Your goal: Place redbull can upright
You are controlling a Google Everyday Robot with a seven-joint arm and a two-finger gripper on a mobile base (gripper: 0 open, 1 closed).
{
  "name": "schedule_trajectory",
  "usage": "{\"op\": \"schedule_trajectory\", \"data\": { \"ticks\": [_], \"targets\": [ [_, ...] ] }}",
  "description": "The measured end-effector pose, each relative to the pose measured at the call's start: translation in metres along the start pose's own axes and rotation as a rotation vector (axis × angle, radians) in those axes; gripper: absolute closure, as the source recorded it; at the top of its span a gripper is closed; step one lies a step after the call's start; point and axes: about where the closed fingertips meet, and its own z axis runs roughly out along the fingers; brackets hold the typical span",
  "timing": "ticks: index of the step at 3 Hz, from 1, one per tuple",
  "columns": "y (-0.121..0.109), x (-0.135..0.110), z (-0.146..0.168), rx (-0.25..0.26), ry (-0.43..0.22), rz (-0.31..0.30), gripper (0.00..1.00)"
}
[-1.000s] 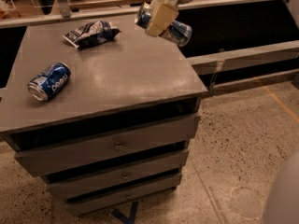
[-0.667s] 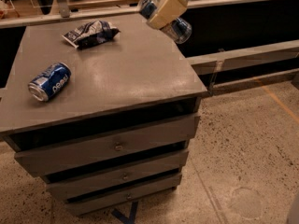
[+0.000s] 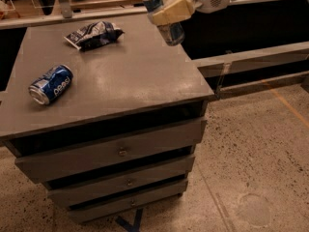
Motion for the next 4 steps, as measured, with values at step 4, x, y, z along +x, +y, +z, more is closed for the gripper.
{"op": "schedule_trajectory", "data": {
  "ticks": [4],
  "targets": [
    [-0.029, 0.031, 0.036, 0.195, -0.199, 0.165, 1.00]
  ]
}}
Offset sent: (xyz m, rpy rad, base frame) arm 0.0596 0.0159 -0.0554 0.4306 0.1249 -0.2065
